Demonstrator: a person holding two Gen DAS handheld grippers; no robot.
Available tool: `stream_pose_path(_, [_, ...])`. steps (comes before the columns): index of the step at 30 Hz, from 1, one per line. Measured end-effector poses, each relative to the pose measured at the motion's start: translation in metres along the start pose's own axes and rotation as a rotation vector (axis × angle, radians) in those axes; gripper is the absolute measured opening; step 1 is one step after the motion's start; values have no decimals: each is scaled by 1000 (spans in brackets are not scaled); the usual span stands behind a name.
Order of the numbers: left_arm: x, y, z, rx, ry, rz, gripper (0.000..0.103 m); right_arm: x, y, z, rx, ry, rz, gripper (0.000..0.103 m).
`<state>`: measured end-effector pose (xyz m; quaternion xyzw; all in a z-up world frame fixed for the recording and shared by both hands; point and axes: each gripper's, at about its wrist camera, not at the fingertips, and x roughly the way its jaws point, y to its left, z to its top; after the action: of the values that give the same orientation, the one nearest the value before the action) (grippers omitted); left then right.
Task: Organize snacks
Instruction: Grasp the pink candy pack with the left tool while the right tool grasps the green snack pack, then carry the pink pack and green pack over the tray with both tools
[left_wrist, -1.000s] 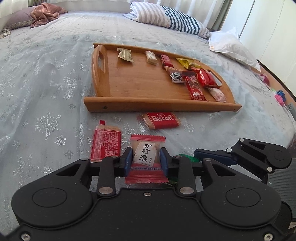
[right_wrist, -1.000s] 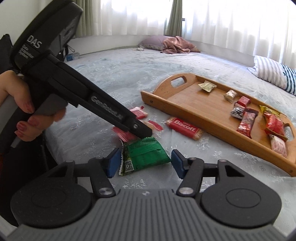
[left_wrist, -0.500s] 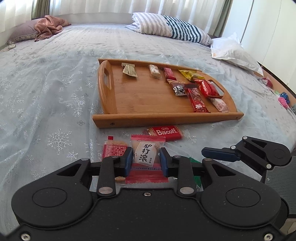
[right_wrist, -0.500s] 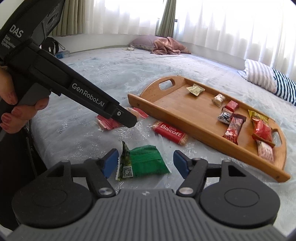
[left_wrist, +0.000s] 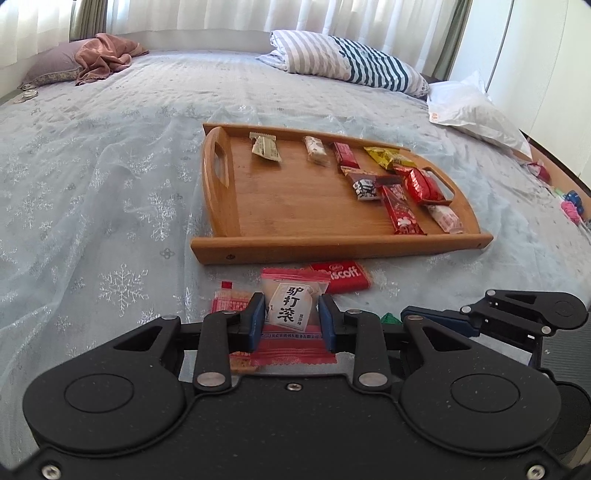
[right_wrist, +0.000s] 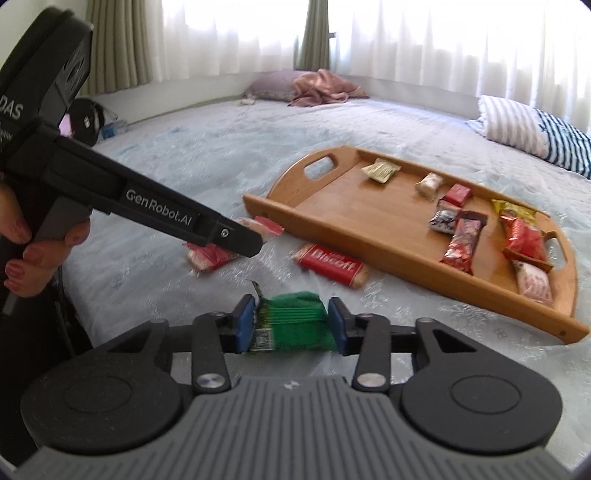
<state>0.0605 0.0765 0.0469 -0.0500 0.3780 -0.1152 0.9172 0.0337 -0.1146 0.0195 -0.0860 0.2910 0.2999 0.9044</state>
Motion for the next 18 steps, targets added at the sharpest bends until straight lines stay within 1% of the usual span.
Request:
stream_pose_path(2, [-1,0,3,-1,-10,-1,29,-1,-3,3,12,-8,-11,33])
stream_pose_path(4, [-1,0,6,-2,-17,1,29,0,-5,6,17,-8,-11,34])
stream_pose_path(6, [-1,1,8,-4,-21,2,29,2,-7,7,25,0,-8,46])
stream_pose_path(7, [-1,1,8,-5,-22,4,29,3,-7,6,22,9,0,54])
stream_pose_path(8, [-2,1,7,-6,-22,5,29,4,-7,5,16,9,-2,57])
stream_pose_path(11, [-1,2,6,-11,-19,9,29,9,-3,1,-6,21,-5,60])
stream_pose_path(13, [-1,3,5,-13,-15,12,29,10,-2,0,-11,22,-6,60])
stream_pose_path(16, [0,2,4,-14,-12,14,30,14,-2,0,-14,26,-4,64])
stream_pose_path(18, [0,2,3,-15,-11,11,29,19,-3,-1,-5,40,-1,63])
